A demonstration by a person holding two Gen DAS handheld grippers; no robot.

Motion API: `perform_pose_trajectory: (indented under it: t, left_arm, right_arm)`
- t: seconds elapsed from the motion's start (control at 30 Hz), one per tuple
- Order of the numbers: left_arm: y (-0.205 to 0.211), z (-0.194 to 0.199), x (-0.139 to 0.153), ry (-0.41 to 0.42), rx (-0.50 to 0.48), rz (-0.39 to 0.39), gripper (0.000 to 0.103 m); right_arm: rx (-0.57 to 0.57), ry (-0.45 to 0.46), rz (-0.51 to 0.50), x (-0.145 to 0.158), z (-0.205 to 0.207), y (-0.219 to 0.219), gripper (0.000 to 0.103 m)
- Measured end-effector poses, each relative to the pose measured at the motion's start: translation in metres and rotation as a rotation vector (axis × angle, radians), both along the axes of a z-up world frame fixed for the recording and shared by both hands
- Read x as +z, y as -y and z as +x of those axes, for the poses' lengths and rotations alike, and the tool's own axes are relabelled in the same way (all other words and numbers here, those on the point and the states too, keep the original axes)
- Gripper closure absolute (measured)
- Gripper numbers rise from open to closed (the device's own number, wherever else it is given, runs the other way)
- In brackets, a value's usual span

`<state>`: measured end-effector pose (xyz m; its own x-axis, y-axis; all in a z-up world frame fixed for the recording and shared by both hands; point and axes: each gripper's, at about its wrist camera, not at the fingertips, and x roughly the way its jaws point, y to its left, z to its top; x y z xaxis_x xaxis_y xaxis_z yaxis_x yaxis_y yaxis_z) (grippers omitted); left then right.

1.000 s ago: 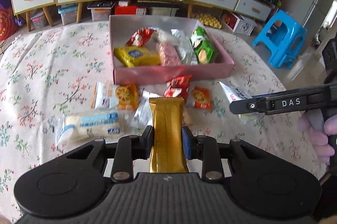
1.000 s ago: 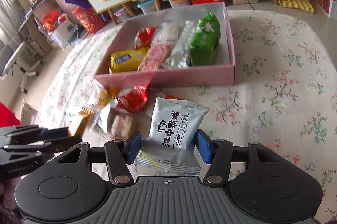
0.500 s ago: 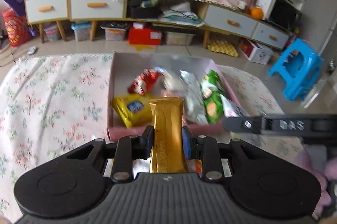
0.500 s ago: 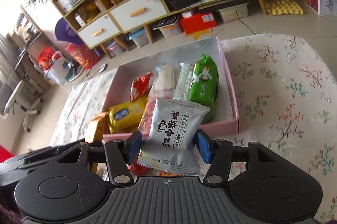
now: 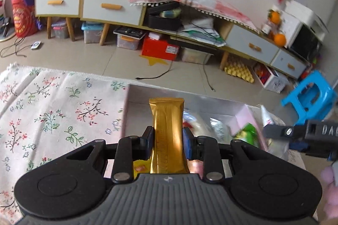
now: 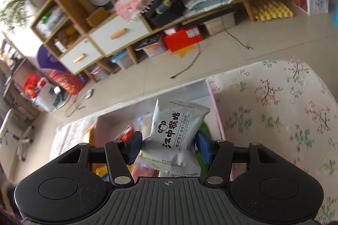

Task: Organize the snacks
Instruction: 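Carry both snacks into the pink box and open both grippers, then withdraw both grippers from the box back over the table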

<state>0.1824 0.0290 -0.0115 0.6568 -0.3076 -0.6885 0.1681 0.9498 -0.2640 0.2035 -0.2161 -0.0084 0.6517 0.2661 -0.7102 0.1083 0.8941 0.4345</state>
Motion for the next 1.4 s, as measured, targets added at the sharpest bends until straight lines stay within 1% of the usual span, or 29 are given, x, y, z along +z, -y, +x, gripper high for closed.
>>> perform_pose_trajectory:
  t: [0.03, 0.07, 0.13, 0.23, 0.33, 0.4, 0.43, 0.47, 0.5, 0.53, 0.57, 0.6, 0.67, 0.8, 0.87, 0.93, 1.0, 1.1, 1.27, 1.33, 1.4]
  left_arm:
    - [0.001, 0.003, -0.003, -0.007, 0.002, 0.019, 0.077]
    - [0.001, 0.005, -0.007, 0.004, 0.005, 0.035, 0.077]
    - [0.003, 0.007, -0.009, 0.021, -0.006, 0.044, 0.077]
    - [0.005, 0.011, -0.012, 0.03, -0.009, 0.031, 0.076]
    - [0.008, 0.014, -0.015, 0.026, -0.013, 0.02, 0.076]
    - [0.01, 0.014, -0.015, 0.041, -0.021, 0.016, 0.073]
    - [0.012, 0.012, -0.013, 0.055, -0.024, 0.017, 0.069]
    - [0.014, 0.01, -0.011, 0.069, -0.029, 0.019, 0.059]
    - [0.016, 0.007, -0.008, 0.082, -0.033, 0.025, 0.053]
    - [0.016, 0.007, -0.007, 0.093, -0.036, 0.03, 0.044]
    - [0.015, 0.011, -0.008, 0.101, -0.039, 0.036, 0.04]
    - [0.016, 0.01, -0.007, 0.105, -0.043, 0.042, 0.039]
    - [0.017, 0.011, -0.008, 0.1, -0.047, 0.054, 0.034]
    - [0.018, 0.009, -0.006, 0.095, -0.048, 0.074, 0.026]
    - [0.019, 0.004, -0.003, 0.099, -0.049, 0.09, 0.021]
    - [0.021, -0.002, -0.001, 0.105, -0.061, 0.113, 0.018]
    - [0.025, -0.009, 0.001, 0.113, -0.079, 0.151, 0.015]
    - [0.027, -0.018, 0.006, 0.118, -0.091, 0.191, 0.012]
    - [0.021, -0.032, 0.017, 0.1, -0.074, 0.192, 0.005]
    - [0.018, -0.04, 0.021, 0.1, -0.065, 0.198, 0.001]
    - [0.013, -0.047, 0.025, 0.098, -0.053, 0.215, 0.001]
  right_arm:
    - [-0.014, -0.014, -0.006, -0.002, 0.007, 0.0, 0.047]
    - [-0.027, -0.027, -0.012, -0.004, 0.015, -0.001, 0.047]
    - [-0.044, -0.053, -0.019, -0.01, 0.03, -0.003, 0.047]
    - [-0.063, -0.074, -0.036, -0.017, 0.043, -0.009, 0.047]
    - [-0.07, -0.071, -0.08, -0.019, 0.05, -0.016, 0.046]
    - [-0.075, -0.077, -0.092, -0.02, 0.053, -0.018, 0.045]
    - [-0.078, -0.077, -0.09, -0.02, 0.054, -0.018, 0.045]
    - [-0.081, -0.075, -0.088, -0.019, 0.054, -0.018, 0.041]
    - [-0.082, -0.072, -0.085, -0.019, 0.054, -0.018, 0.036]
    - [-0.082, -0.069, -0.083, -0.018, 0.054, -0.017, 0.034]
    - [-0.083, -0.065, -0.084, -0.017, 0.054, -0.017, 0.032]
    - [-0.081, -0.063, -0.087, -0.016, 0.054, -0.018, 0.032]
    - [-0.076, -0.061, -0.091, -0.014, 0.053, -0.018, 0.03]
    - [-0.062, -0.058, -0.084, -0.007, 0.042, -0.016, 0.03]
    - [-0.053, -0.063, -0.08, -0.001, 0.033, -0.016, 0.03]
    - [-0.029, -0.045, -0.079, 0.009, 0.022, -0.015, 0.03]
    - [-0.004, -0.019, -0.085, 0.017, 0.008, -0.016, 0.021]
    - [0.018, -0.017, -0.103, 0.023, -0.011, -0.018, 0.02]
    - [0.049, -0.028, -0.112, 0.023, -0.047, -0.024, 0.02]
    - [0.059, -0.029, -0.112, 0.023, -0.061, -0.027, 0.017]
    - [0.069, -0.022, -0.115, 0.024, -0.075, -0.03, 0.015]
